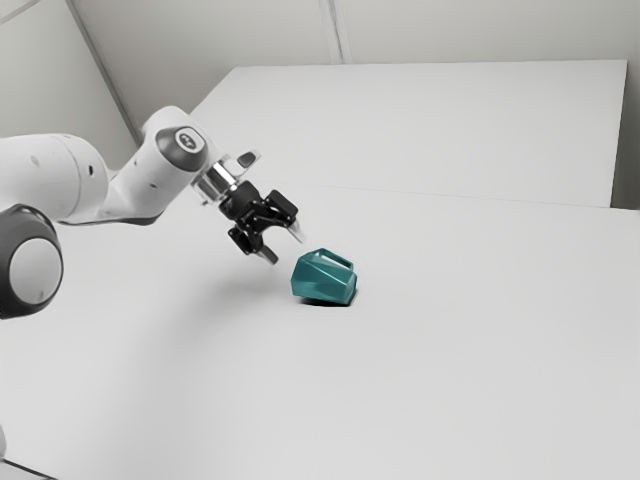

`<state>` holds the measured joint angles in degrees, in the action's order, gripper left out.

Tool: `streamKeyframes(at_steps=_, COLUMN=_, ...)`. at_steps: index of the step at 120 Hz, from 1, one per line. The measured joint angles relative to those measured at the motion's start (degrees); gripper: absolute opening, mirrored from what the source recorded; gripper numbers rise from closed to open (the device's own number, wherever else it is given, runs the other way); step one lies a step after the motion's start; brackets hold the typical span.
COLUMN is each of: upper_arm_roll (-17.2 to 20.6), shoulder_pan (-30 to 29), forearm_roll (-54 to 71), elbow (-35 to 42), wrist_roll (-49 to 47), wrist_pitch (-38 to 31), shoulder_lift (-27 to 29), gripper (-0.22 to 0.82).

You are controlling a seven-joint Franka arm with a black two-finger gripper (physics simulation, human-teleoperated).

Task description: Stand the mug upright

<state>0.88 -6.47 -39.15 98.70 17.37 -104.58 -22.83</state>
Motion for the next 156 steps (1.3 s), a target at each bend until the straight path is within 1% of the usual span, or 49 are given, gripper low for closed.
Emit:
streamKeyframes(at_steps=19, upper_arm_roll=0.00, shoulder_pan=-0.03, forearm_roll=-0.07, elbow=-2.10, wrist_roll=1.77, wrist_pitch=-0.11, shoulder_lift=-2.31, gripper=0.60)
streamKeyframes(at_steps=42, upper_arm_roll=0.00, shoulder_pan=-0.03, forearm_roll=-0.50, elbow=-2.43, wrist_roll=3.36, wrist_pitch=-0.21, shoulder_lift=-4.14, gripper=0.60)
streamKeyframes(at_steps=91, upper_arm_roll=-0.10, shoulder_pan=-1.26, forearm_roll=-7.23, elbow=-2.26, wrist_roll=8.12, wrist_pitch=-0.17, shoulder_lift=-5.21, gripper=0.60)
streamKeyframes(at_steps=143, upper_arm_roll=0.33, shoulder_pan=-0.78, forearm_roll=-10.23, elbow=-1.06, wrist_roll=11.51, wrist_pitch=-0.20, shoulder_lift=-5.45, gripper=0.60)
streamKeyframes(at_steps=156, upper_arm_roll=0.36, shoulder_pan=-0.74, forearm_roll=-10.73, elbow=-1.28, wrist_roll=12.04, wrist_pitch=-1.43, shoulder_lift=-5.77, gripper=0.60)
